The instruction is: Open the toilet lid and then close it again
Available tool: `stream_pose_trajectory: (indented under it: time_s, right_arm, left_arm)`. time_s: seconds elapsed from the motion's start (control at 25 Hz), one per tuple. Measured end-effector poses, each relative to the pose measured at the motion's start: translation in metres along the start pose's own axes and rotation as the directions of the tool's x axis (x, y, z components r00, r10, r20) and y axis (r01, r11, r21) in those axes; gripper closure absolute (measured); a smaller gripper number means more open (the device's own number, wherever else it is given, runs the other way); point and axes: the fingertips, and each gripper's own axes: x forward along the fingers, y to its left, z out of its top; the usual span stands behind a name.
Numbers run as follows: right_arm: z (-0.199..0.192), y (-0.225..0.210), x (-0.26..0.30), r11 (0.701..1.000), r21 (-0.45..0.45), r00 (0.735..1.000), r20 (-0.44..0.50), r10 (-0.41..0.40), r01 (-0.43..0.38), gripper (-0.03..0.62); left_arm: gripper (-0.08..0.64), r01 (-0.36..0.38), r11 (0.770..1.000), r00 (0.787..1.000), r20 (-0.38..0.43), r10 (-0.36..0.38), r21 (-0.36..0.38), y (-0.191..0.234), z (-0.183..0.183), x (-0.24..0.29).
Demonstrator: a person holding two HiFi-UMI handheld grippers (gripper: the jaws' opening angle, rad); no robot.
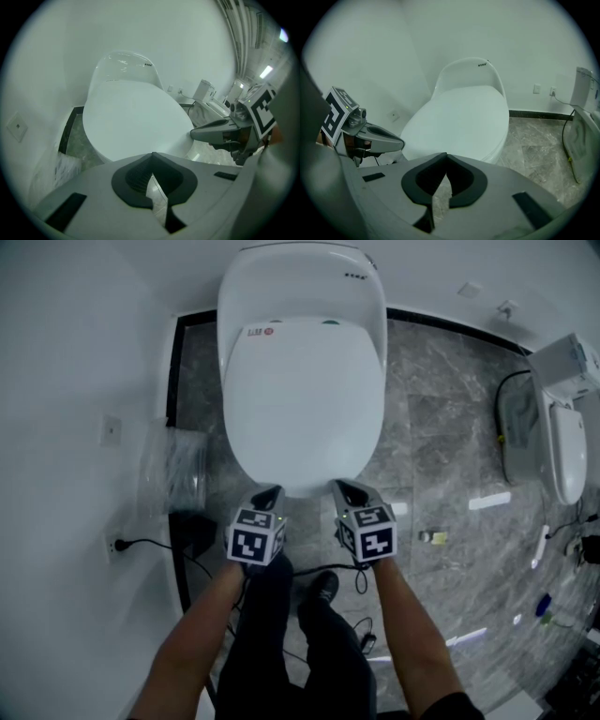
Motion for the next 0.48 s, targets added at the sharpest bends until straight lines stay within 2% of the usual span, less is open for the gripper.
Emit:
stream_pose_trajectory:
  time_s: [0.48]
  right_arm:
    - [-0.0041,-0.0022,0.0062,1.000,0.013,1.000,0.009,-0.004,0.004,0.580]
  left_arm:
    - [0.552,-0.003,1.000,1.000,0.007,0.003,0.007,0.0012,-0.0031,0.0050]
